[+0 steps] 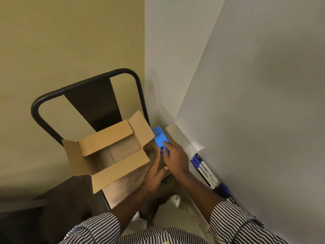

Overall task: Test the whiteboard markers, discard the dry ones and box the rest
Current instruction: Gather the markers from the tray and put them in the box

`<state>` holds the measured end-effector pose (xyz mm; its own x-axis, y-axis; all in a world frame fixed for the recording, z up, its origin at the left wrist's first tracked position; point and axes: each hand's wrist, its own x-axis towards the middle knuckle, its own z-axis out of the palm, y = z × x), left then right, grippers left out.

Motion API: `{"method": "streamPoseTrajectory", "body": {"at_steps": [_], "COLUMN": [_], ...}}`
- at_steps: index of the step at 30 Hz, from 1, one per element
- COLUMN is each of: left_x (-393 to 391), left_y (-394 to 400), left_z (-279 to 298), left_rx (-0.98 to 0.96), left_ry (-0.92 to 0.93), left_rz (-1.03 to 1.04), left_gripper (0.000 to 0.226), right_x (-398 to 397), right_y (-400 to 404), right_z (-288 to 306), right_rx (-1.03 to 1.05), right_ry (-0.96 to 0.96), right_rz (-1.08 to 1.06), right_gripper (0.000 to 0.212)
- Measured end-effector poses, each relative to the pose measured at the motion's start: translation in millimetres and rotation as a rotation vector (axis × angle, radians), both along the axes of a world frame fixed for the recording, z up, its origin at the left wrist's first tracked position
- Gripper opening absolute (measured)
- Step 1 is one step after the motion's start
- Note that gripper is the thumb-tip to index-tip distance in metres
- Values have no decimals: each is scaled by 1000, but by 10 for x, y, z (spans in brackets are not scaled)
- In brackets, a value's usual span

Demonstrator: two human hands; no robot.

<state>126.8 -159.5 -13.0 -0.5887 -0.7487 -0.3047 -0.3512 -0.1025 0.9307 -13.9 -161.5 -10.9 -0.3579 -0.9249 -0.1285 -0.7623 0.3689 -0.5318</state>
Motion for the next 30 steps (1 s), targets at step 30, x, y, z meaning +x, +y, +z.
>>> {"method": "streamPoseTrajectory", "body": {"at_steps": [30], "left_x": [-593], "left_y": [-214], "left_z": [118], "left_rx": [-244], "left_ry": [-101], "left_rz": [-263], "left_gripper": [80], "right_x": [-525], "right_y": [119], "right_z": [198], "right_rx": [144], "right_ry": [446], "right_rz": [26], "right_gripper": [39]}}
